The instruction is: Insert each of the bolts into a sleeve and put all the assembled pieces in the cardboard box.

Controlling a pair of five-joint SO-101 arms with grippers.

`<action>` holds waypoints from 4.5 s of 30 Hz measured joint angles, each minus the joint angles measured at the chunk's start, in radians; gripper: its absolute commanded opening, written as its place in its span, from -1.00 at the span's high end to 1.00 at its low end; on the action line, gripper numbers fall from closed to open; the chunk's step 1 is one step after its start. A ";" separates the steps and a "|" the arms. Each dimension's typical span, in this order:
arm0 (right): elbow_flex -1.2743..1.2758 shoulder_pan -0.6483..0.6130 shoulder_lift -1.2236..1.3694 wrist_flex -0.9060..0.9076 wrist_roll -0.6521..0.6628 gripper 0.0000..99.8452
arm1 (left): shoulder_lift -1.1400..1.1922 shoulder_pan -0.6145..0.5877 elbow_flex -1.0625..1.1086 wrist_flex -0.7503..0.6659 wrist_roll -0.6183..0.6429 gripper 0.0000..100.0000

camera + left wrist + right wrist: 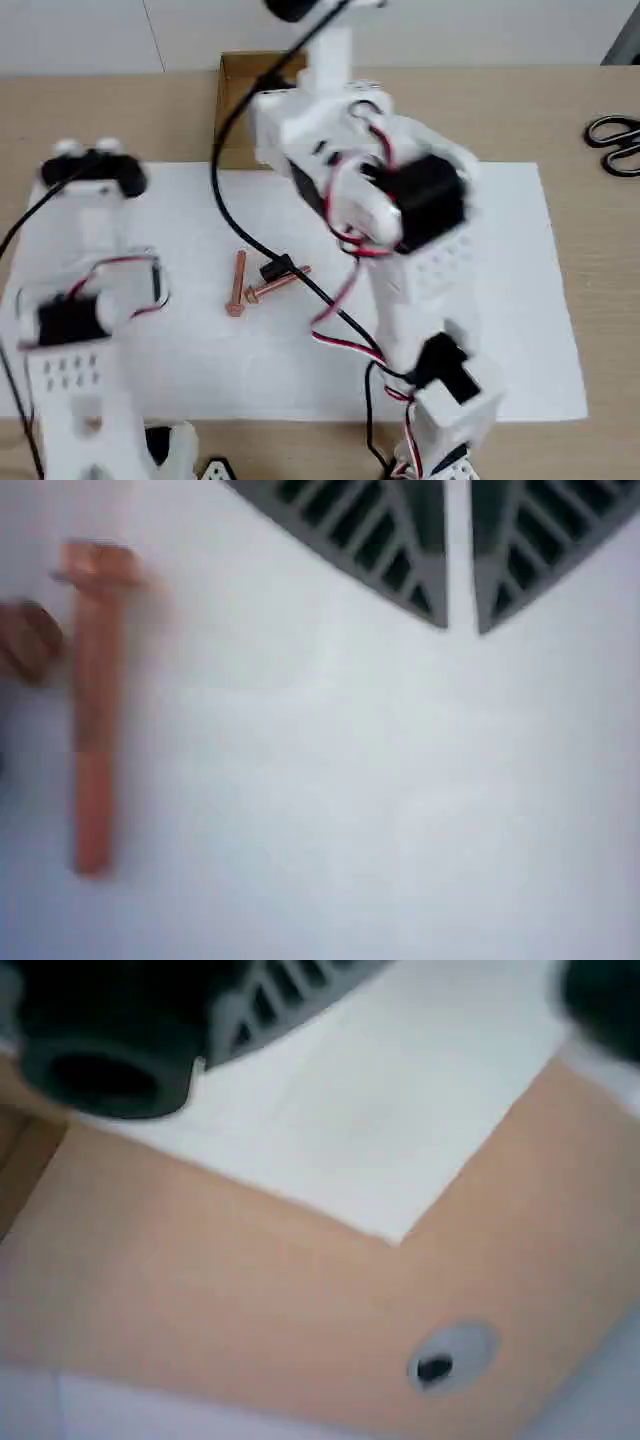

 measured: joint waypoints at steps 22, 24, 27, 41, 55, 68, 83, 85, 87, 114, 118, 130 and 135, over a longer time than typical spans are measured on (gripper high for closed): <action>-0.002 0.365 -0.170 0.006 0.000 0.99 | 0.743 0.331 -0.512 0.319 0.341 0.99; -0.002 0.381 -0.170 0.006 0.000 0.99 | 0.772 0.334 -0.545 0.327 0.345 0.99; 0.057 0.385 -0.170 0.006 0.000 0.99 | 0.799 0.336 -0.572 0.330 0.394 0.99; 0.575 0.253 -0.144 0.025 0.000 0.99 | 0.829 0.336 -0.585 0.331 0.440 0.99; 1.379 0.089 -0.700 -0.146 0.000 0.99 | 0.829 0.328 -0.585 0.331 0.442 0.99; 2.460 0.130 -1.424 -1.046 0.138 0.99 | 0.829 0.269 -0.585 0.331 0.560 0.99; 2.958 0.137 -1.956 -1.372 0.465 0.99 | 0.829 0.282 -0.585 0.331 0.563 0.99; 2.958 0.133 -1.966 -1.333 0.465 0.99 | 0.829 0.311 -0.585 0.331 0.560 0.98; 2.958 0.133 -1.966 -1.286 0.465 0.99 | 0.829 0.339 -0.585 0.331 0.560 0.95; 2.958 0.133 -1.966 -1.238 0.465 0.99 | 1.260 0.304 -0.832 0.331 0.499 0.67; 2.958 0.133 -1.966 -1.238 0.465 0.99 | 1.307 0.304 -0.847 0.331 0.497 0.67; 2.958 0.133 -1.966 -1.238 0.465 0.99 | 1.343 0.249 -0.878 0.331 0.499 0.94; 2.958 0.133 -1.966 -1.238 0.465 0.99 | 1.349 0.209 -0.878 0.331 0.454 0.99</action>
